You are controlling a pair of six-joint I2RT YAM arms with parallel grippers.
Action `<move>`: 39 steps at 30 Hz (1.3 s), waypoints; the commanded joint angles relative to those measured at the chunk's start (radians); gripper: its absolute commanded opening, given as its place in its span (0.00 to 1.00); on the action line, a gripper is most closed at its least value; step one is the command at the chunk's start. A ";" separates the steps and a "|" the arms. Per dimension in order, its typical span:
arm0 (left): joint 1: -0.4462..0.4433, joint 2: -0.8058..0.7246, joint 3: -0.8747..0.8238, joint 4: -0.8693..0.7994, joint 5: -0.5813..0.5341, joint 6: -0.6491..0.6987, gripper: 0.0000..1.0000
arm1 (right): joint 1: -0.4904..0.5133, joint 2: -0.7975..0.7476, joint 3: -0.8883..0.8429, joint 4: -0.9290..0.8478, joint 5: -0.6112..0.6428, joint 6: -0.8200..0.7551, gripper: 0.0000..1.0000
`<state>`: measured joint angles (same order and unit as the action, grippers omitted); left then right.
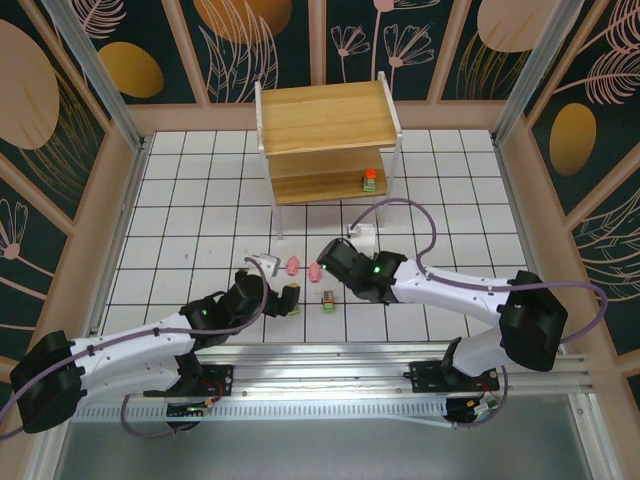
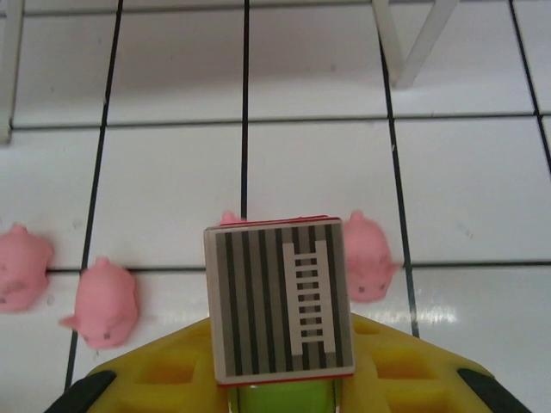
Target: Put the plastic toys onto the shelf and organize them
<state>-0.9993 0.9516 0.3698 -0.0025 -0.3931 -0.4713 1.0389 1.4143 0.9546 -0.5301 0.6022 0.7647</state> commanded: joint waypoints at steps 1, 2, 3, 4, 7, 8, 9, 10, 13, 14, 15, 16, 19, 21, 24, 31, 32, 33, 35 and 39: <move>0.007 -0.020 -0.014 0.022 -0.017 0.003 0.94 | -0.044 -0.008 0.061 0.039 0.033 -0.109 0.24; 0.008 -0.022 -0.015 0.022 -0.021 0.002 0.94 | -0.059 -0.006 0.075 0.047 0.029 -0.128 0.24; 0.008 -0.023 -0.015 0.024 -0.021 0.002 0.94 | -0.072 -0.002 0.087 0.054 0.027 -0.144 0.23; 0.007 -0.023 -0.016 0.025 -0.021 0.003 0.94 | -0.084 0.002 0.098 0.060 0.027 -0.161 0.24; 0.007 -0.033 -0.023 0.031 -0.020 0.002 0.93 | -0.122 0.012 0.130 0.083 0.010 -0.205 0.24; 0.007 -0.038 -0.029 0.037 -0.019 0.002 0.93 | -0.134 0.016 0.141 0.091 0.005 -0.218 0.23; 0.007 -0.045 -0.034 0.040 -0.017 0.002 0.93 | -0.147 0.021 0.152 0.098 -0.002 -0.231 0.24; 0.007 -0.053 -0.038 0.045 -0.016 0.003 0.93 | -0.157 0.025 0.160 0.106 -0.007 -0.240 0.24; 0.007 -0.086 -0.056 0.056 -0.005 0.008 0.92 | -0.185 0.044 0.190 0.124 -0.025 -0.271 0.24; 0.007 -0.100 -0.062 0.058 0.000 0.010 0.92 | -0.191 0.052 0.199 0.131 -0.032 -0.281 0.24; 0.008 -0.115 -0.069 0.062 0.006 0.011 0.92 | -0.200 0.060 0.207 0.136 -0.038 -0.290 0.24; 0.007 -0.126 -0.074 0.065 0.008 0.013 0.92 | -0.205 0.068 0.216 0.139 -0.045 -0.296 0.24; 0.007 -0.161 -0.089 0.070 0.017 0.017 0.92 | -0.224 0.096 0.241 0.150 -0.060 -0.317 0.24; 0.007 -0.183 -0.098 0.070 0.017 0.017 0.92 | -0.237 0.117 0.263 0.156 -0.069 -0.332 0.24; 0.008 -0.204 -0.106 0.071 0.012 0.015 0.92 | -0.252 0.147 0.294 0.163 -0.074 -0.355 0.23; 0.007 -0.206 -0.109 0.075 0.012 0.017 0.92 | -0.282 0.212 0.376 0.171 -0.083 -0.406 0.24; 0.007 -0.204 -0.109 0.076 0.011 0.017 0.92 | -0.286 0.221 0.387 0.171 -0.085 -0.412 0.24; 0.007 -0.203 -0.109 0.076 0.010 0.017 0.92 | -0.290 0.230 0.396 0.171 -0.088 -0.417 0.24; 0.007 -0.203 -0.108 0.076 0.009 0.017 0.92 | -0.298 0.246 0.413 0.173 -0.091 -0.427 0.23; 0.007 -0.205 -0.109 0.076 0.008 0.017 0.91 | -0.310 0.264 0.430 0.181 -0.094 -0.442 0.23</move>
<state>-0.9993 0.7517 0.2707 0.0528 -0.3885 -0.4709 0.7403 1.6604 1.3472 -0.3714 0.5129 0.3527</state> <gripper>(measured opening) 0.914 0.282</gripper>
